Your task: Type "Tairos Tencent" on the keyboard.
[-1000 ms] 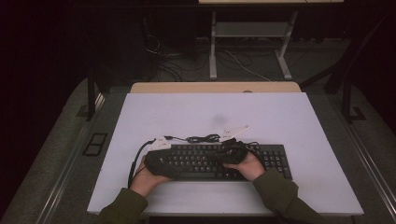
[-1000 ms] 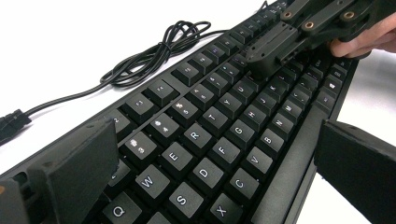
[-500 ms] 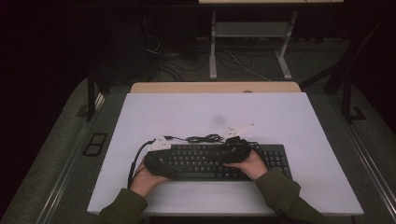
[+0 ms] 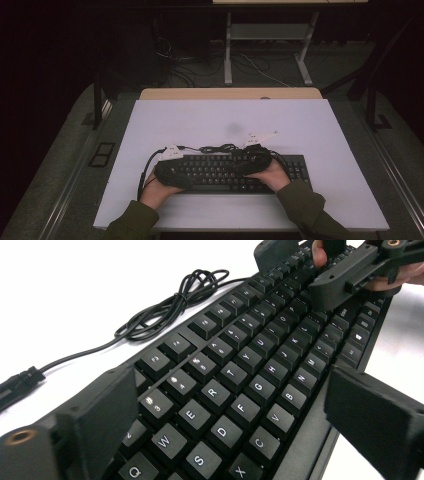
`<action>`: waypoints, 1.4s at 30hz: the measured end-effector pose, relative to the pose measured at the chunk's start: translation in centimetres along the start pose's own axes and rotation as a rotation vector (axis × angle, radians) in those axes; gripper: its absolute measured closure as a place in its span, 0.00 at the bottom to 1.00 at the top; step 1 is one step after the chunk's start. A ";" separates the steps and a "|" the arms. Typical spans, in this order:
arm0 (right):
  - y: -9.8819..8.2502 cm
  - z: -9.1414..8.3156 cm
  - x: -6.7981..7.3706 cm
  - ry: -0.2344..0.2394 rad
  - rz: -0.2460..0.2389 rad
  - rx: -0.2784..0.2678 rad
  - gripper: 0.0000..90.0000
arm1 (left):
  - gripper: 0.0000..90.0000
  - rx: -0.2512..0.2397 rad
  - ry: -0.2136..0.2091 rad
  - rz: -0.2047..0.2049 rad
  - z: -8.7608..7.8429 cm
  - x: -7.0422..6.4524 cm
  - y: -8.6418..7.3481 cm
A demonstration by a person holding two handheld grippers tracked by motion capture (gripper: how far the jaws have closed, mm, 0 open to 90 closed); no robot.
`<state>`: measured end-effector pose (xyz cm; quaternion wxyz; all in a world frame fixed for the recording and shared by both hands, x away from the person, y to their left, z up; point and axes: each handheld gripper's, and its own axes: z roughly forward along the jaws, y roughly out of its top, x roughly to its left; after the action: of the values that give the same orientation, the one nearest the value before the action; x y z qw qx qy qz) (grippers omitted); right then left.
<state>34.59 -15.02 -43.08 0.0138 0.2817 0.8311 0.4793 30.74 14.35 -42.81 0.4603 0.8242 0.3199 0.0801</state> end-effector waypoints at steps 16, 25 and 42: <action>-0.1 -0.3 -0.2 -0.011 0.010 -0.009 0.30 | 0.48 -0.010 -0.007 -0.016 0.3 0.8 0.5; -0.2 -0.3 -0.3 -0.014 0.010 -0.009 0.30 | 0.82 0.010 -0.014 -0.028 0.8 1.2 0.6; -0.2 -0.3 -0.3 -0.016 0.009 -0.008 0.30 | 0.99 0.066 -0.030 -0.025 1.8 1.0 0.6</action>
<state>34.67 -15.44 -43.14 0.0192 0.2893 0.8278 0.4802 32.54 13.41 -43.51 0.4385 0.8361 0.3256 0.0513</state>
